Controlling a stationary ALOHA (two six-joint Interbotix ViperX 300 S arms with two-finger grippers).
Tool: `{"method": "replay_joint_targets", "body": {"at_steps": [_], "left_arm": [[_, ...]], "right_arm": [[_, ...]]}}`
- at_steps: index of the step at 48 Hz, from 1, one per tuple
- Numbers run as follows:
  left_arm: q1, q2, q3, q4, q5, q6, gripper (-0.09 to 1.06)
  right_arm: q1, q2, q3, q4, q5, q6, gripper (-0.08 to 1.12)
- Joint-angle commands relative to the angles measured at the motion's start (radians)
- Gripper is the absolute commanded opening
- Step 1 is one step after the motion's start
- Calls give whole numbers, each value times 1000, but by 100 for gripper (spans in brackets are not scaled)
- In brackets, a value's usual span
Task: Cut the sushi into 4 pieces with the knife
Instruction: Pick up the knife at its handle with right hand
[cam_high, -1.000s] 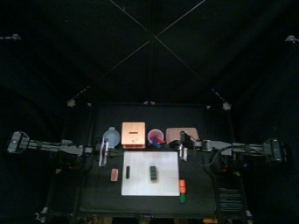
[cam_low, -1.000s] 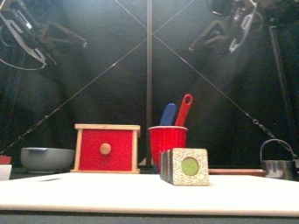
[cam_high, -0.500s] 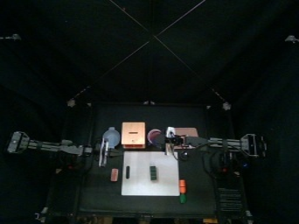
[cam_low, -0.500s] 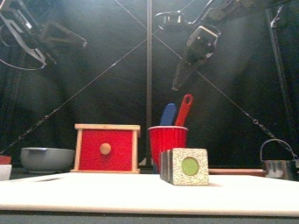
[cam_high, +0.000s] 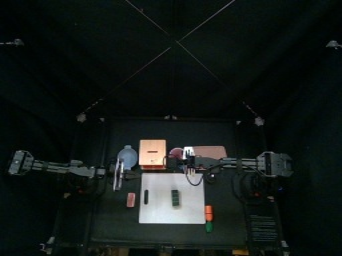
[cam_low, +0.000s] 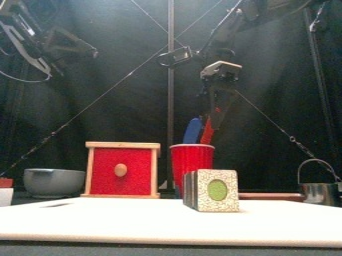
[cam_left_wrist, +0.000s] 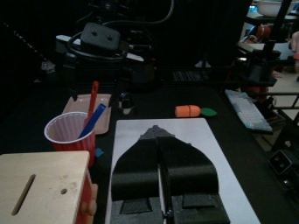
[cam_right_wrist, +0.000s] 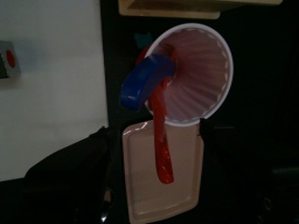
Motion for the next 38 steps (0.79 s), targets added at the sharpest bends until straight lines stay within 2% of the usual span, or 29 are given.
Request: {"method": "replay_joint_targets", "body": {"at_steps": [1,12,29,38], "left_arm": [[3,2,-11,-2,-9,-2,13],[8,2,-8,-2,-9,-2,13],[17,3,-5,-2,-9,-2,13],[18,2,-3,-2,-9,-2,13]], "right_arm": [[-9,-9,-29,-2,8,-3,98],[-23,-6,-28,-6,15,-5,80],[-26,8,-69,-21,46,-8,23],[-37,-6,-117,-8,67,-6,4]]}}
